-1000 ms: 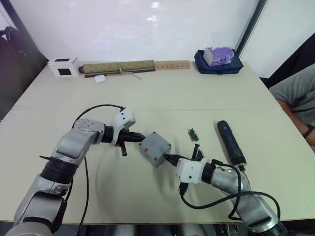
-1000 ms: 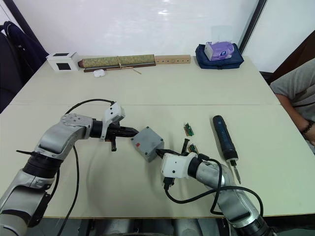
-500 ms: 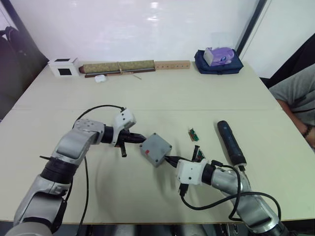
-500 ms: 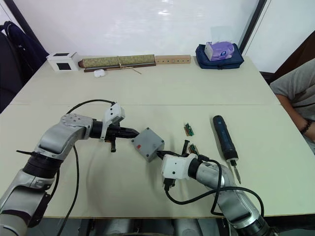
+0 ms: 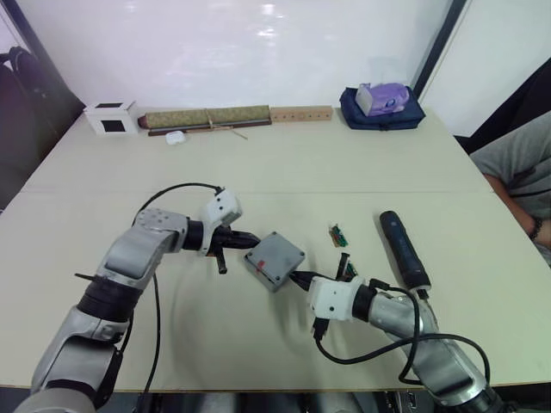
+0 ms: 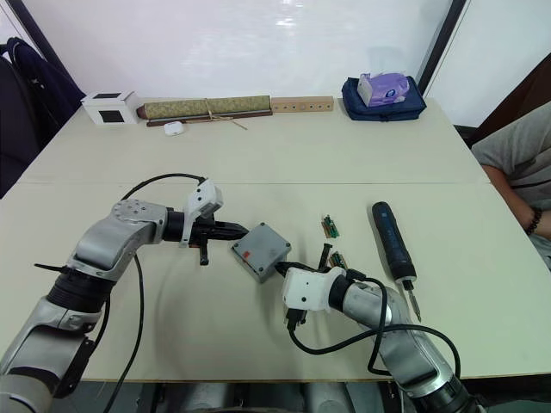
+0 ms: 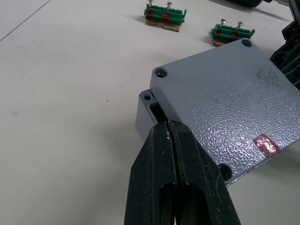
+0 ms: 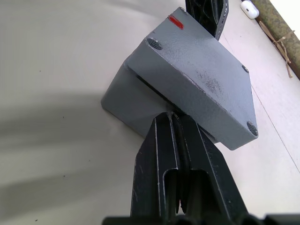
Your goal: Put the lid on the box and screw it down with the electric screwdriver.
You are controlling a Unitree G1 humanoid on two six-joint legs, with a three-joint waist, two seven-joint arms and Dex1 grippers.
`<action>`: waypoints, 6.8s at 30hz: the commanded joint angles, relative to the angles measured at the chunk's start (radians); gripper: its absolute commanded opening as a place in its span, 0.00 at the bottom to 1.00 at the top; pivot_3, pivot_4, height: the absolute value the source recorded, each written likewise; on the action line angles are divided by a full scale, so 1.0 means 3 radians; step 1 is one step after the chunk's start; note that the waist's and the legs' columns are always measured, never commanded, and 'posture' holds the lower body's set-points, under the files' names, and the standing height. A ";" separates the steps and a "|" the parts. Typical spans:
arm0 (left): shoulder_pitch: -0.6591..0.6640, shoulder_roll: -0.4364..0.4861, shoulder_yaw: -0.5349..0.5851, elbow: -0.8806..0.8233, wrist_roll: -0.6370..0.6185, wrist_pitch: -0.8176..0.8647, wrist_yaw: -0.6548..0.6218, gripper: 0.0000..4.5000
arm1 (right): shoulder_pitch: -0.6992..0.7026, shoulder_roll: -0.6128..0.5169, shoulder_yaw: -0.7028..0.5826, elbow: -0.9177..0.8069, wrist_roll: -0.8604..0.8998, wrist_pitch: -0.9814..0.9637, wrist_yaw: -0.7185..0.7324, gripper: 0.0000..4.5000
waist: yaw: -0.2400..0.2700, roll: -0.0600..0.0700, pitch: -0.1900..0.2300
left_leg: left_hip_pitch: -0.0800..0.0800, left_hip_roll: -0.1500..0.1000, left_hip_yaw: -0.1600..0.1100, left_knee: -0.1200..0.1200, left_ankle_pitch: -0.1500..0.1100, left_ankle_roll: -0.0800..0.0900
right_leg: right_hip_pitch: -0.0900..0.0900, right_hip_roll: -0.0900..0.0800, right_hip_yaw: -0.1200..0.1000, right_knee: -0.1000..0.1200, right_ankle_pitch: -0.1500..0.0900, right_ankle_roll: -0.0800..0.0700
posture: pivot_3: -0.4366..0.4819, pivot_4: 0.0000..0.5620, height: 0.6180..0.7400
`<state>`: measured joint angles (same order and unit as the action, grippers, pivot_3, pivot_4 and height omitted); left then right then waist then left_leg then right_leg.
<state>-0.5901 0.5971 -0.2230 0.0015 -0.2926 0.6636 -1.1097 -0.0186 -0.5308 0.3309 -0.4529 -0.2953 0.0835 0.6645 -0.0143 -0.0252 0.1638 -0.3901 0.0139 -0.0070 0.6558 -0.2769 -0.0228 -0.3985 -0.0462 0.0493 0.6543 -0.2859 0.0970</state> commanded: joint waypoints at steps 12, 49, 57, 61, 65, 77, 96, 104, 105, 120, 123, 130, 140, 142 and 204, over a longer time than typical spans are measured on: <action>-0.0050 0.0031 0.0069 0.0053 -0.0022 -0.0077 0.0004 0.00 | 0.0039 -0.0124 -0.0183 -0.0182 0.0062 0.0030 0.0010 0.01 | 0.0003 0.0000 0.0000 | 0.0000 0.0000 0.0000 0.0003 0.0000 0.0000 | 0.0001 0.0000 0.0000 0.0001 0.0000 0.0000 | 0.48 0.27 1.00; 0.0019 0.0088 0.0042 -0.0092 -0.0094 0.0015 -0.0087 0.00 | -0.0054 -0.0016 -0.0001 -0.0224 0.0117 0.0095 0.0063 0.01 | 0.0001 0.0000 0.0000 | 0.0000 0.0000 0.0000 0.0008 0.0000 0.0000 | 0.0002 0.0000 0.0000 0.0003 0.0000 0.0000 | 0.48 0.27 1.00; -0.0071 -0.0015 0.0133 0.0158 -0.0001 -0.0169 0.0096 0.00 | 0.0051 -0.0150 -0.0084 -0.0264 0.0144 0.0141 0.0127 0.01 | 0.0008 0.0000 0.0000 | -0.0001 0.0000 -0.0001 0.0011 0.0000 0.0000 | 0.0003 0.0000 -0.0001 0.0003 0.0000 0.0000 | 0.48 0.27 1.00; -0.0152 -0.0068 0.0052 0.0436 0.0151 -0.0382 0.0175 0.00 | 0.0022 -0.0135 -0.0042 -0.0187 0.0107 0.0165 0.0119 0.01 | 0.0004 0.0000 0.0000 | -0.0002 0.0000 -0.0001 0.0013 0.0000 0.0000 | 0.0003 0.0000 -0.0001 0.0003 0.0000 0.0000 | 0.48 0.27 1.00; -0.0165 -0.0097 -0.0024 0.0545 0.0201 -0.0465 0.0098 0.00 | -0.0044 -0.0097 -0.0005 -0.0114 0.0078 0.0177 0.0103 0.01 | 0.0002 0.0000 0.0000 | -0.0002 0.0000 -0.0001 0.0015 0.0000 0.0000 | 0.0003 0.0002 -0.0001 0.0003 0.0000 0.0000 | 0.48 0.27 1.00; 0.0214 -0.0016 -0.0219 -0.0129 0.0135 -0.0156 -0.0079 0.00 | -0.0418 -0.0007 0.0101 0.0299 -0.0129 0.0101 0.0051 0.01 | 0.0000 0.0002 0.0001 | -0.0002 0.0001 -0.0001 0.0017 0.0000 0.0001 | 0.0004 0.0001 -0.0001 0.0004 0.0000 0.0000 | 0.48 0.27 1.00; 0.0449 0.0111 -0.0097 -0.0558 0.0001 0.0218 0.0025 0.00 | -0.0368 -0.0021 0.0043 0.0276 -0.0084 0.0091 0.0113 0.01 | -0.0001 0.0002 0.0001 | -0.0003 0.0001 -0.0002 0.0018 0.0000 0.0001 | 0.0004 0.0000 -0.0001 0.0005 0.0000 0.0000 | 0.48 0.27 1.00; 0.0511 0.0397 0.0273 -0.0381 -0.0277 0.0459 -0.0083 0.00 | -0.0254 -0.0235 -0.0224 -0.0045 0.0052 0.0227 0.0244 0.01 | 0.0001 0.0004 0.0002 | -0.0003 0.0002 -0.0003 0.0018 0.0000 0.0001 | 0.0004 -0.0001 -0.0002 0.0005 0.0000 0.0000 | 0.48 0.27 1.00; 0.0498 0.0440 0.0325 -0.0348 -0.0317 0.0485 -0.0105 0.00 | -0.0225 -0.0281 -0.0271 -0.0095 0.0062 0.0235 0.0253 0.01 | 0.0002 0.0004 0.0003 | -0.0003 0.0002 -0.0003 0.0018 -0.0001 0.0001 | 0.0004 -0.0001 -0.0002 0.0005 0.0000 0.0000 | 0.48 0.27 1.00; -0.0412 0.0521 0.0212 -0.0700 -0.0634 0.0318 -0.0515 0.00 | 0.0179 0.0587 -0.2075 -0.1208 0.1679 0.2757 0.0013 0.18 | -0.0004 0.0017 0.0005 | -0.0009 0.0003 -0.0010 0.0021 -0.0001 0.0000 | 0.0006 -0.0010 -0.0008 0.0008 0.0001 0.0000 | 0.48 0.27 1.00; -0.0390 0.0511 0.0150 -0.0806 -0.0676 0.0328 -0.0546 0.00 | 0.0272 0.0545 -0.2111 -0.1298 0.1803 0.2920 -0.0094 0.48 | -0.0022 0.0019 0.0009 | -0.0003 0.0000 0.0001 0.0018 -0.0001 0.0001 | 0.0004 -0.0006 0.0001 0.0008 0.0000 0.0000 | 0.48 0.27 1.00; -0.0433 0.0514 -0.0082 -0.0688 -0.0440 0.0012 -0.0640 0.00 | 0.0529 0.0562 -0.2061 -0.1419 0.2008 0.3125 -0.0328 0.99 | -0.0005 0.0021 0.0011 | -0.0004 0.0003 -0.0004 0.0018 -0.0001 0.0001 | 0.0001 0.0005 -0.0003 0.0012 -0.0001 -0.0001 | 0.48 0.27 1.00; -0.0408 0.0459 -0.0153 -0.0538 -0.0299 -0.0191 -0.0648 0.00 | 0.0646 0.0449 -0.1676 -0.1133 0.1861 0.2699 -0.0620 0.65 | -0.0007 0.0020 0.0011 | -0.0005 0.0001 0.0000 0.0019 -0.0001 0.0001 | 0.0001 0.0002 0.0000 0.0009 -0.0001 0.0000 | 0.48 0.27 1.00; -0.0396 0.0458 -0.0136 -0.0539 -0.0302 -0.0189 -0.0640 0.00 | 0.0662 0.0430 -0.1628 -0.1066 0.1838 0.2624 -0.0665 0.47 | -0.0005 0.0020 0.0011 | -0.0005 0.0001 -0.0001 0.0019 -0.0001 0.0001 | 0.0001 0.0003 0.0000 0.0009 -0.0001 0.0000 | 0.48 0.27 1.00; 0.0205 0.0670 0.0395 -0.0742 -0.0575 0.0265 -0.0076 0.00 | -0.0634 0.0263 -0.0414 -0.0570 0.1879 0.2070 -0.0703 0.01 | -0.0008 0.0015 0.0017 | -0.0013 0.0005 -0.0003 0.0017 -0.0001 0.0002 | -0.0008 0.0001 -0.0001 0.0005 0.0000 0.0000 | 0.48 0.27 1.00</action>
<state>-0.5208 0.7925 -0.1305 -0.1989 -0.4507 0.7491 -1.1352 -0.2010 -0.4538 0.2091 -0.6141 0.2767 0.7377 0.4482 -0.0168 -0.0206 0.1690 -0.3940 0.0152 -0.0077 0.6611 -0.2773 -0.0223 -0.4008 -0.0458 0.0489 0.6558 -0.2860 0.0970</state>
